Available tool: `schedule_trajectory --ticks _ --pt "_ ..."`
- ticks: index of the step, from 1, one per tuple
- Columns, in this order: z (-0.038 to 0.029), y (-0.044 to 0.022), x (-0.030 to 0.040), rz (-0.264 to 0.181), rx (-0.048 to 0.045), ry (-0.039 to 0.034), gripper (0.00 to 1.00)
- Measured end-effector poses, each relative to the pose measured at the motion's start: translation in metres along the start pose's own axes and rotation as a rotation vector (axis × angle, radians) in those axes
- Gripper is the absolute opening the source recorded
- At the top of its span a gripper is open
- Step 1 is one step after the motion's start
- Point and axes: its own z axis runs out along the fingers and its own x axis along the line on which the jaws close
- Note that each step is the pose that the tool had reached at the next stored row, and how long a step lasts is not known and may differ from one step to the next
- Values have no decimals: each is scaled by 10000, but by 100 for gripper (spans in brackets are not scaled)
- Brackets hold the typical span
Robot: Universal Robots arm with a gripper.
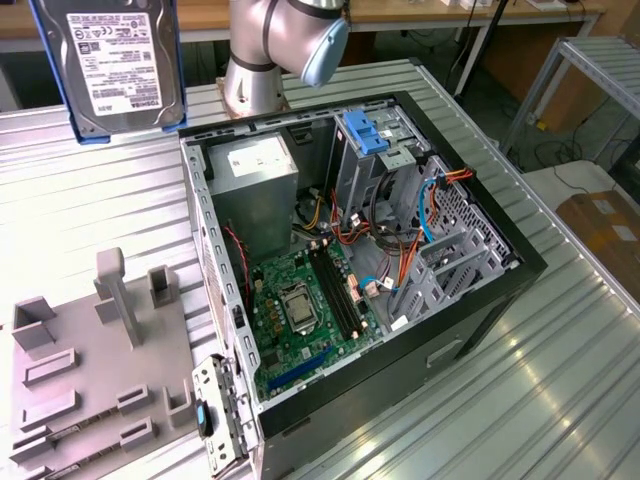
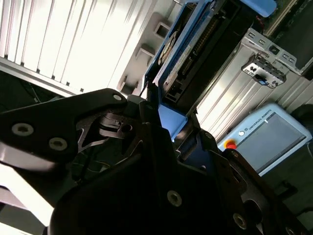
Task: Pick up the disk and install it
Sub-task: 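Pick up the disk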
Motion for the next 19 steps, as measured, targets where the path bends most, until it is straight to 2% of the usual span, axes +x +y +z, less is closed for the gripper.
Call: schedule_trajectory --ticks 2,4,8,10,13,17,19 --pt "5 -166 -13 1 0 0 37" --pt "9 -300 -20 0 -1 1 37" --pt "16 -476 -31 0 -1 0 37" --pt "23 -622 -42 1 0 0 37" --pt "30 -792 -62 0 -1 1 37" --pt "44 -1136 -89 0 -1 0 37" --pt "47 -1227 -92 1 0 0 37"
